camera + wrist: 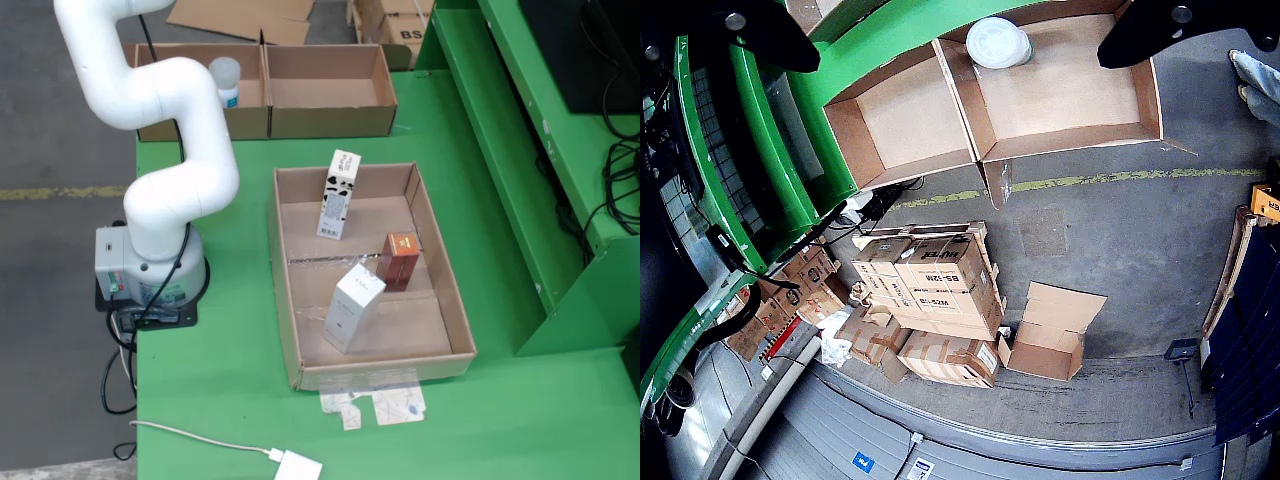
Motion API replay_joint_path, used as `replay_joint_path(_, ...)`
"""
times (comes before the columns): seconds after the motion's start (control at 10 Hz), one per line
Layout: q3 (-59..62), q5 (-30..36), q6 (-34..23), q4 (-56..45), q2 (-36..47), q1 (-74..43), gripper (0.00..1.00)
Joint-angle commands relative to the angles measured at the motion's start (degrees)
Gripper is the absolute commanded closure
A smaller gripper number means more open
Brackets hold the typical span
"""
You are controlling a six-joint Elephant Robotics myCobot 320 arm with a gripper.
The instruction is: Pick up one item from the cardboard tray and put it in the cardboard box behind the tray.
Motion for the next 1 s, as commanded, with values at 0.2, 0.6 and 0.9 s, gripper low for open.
replay_joint_path(0.2,1.2,0.8,3.3,-6.5,4.5,-0.3,0.0)
replay_joint_path(0.6,1.2,5.9,16.9,-35.2,19.1,-0.6,0.0)
replay_joint_path(0.9,1.2,9.8,29.7,-59.7,35.3,2.8,0.0)
